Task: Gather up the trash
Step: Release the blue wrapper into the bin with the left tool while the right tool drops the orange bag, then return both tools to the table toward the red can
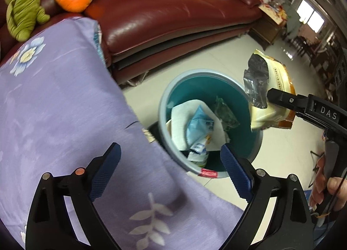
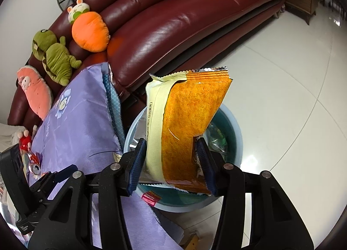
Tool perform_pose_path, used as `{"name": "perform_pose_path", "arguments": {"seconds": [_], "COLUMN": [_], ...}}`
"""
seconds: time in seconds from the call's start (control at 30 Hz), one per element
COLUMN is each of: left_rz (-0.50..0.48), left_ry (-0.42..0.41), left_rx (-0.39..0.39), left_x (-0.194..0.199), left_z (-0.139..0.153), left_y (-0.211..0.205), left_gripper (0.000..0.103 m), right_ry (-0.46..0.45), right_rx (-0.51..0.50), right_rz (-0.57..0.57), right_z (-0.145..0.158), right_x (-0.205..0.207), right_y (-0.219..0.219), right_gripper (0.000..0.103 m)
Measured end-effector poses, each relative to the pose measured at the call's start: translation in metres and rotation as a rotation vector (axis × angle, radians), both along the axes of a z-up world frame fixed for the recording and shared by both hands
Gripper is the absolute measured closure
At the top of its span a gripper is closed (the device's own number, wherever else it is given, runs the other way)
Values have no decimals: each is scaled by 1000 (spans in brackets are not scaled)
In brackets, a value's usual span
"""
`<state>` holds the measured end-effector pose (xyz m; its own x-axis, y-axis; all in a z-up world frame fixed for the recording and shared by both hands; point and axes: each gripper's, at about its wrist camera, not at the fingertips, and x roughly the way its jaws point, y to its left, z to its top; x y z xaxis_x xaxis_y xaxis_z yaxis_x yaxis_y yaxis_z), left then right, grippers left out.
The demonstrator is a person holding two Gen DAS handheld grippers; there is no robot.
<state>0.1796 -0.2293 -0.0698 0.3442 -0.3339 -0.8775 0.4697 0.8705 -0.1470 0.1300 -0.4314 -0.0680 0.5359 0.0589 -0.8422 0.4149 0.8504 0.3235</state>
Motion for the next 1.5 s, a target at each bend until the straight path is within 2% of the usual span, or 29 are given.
{"name": "perform_pose_path", "arguments": {"seconds": [0.03, 0.2, 0.53, 0.73, 1.17, 1.5], "left_rz": [9, 41, 81, 122, 256, 435], "left_ry": [3, 17, 15, 2, -33, -48], "left_rx": [-2, -16, -53, -81, -143, -153], "left_x": [1, 5, -1, -6, -18, -23], "left_z": [0, -1, 9, 20, 35, 37], "left_y": [5, 23, 52, 83, 170, 272], "left_gripper": [10, 10, 10, 9, 7, 6], "right_ry": [8, 33, 71, 69, 87, 90], "right_rx": [3, -3, -43, -66, -109, -145], "right_rz": [1, -12, 1, 46, 214, 447], "right_z": [-1, -3, 10, 23, 41, 38], "right_x": [2, 5, 7, 13, 43, 86], "right_y": [2, 7, 27, 57, 152, 262], "right_gripper": [38, 30, 27, 26, 26, 26]}}
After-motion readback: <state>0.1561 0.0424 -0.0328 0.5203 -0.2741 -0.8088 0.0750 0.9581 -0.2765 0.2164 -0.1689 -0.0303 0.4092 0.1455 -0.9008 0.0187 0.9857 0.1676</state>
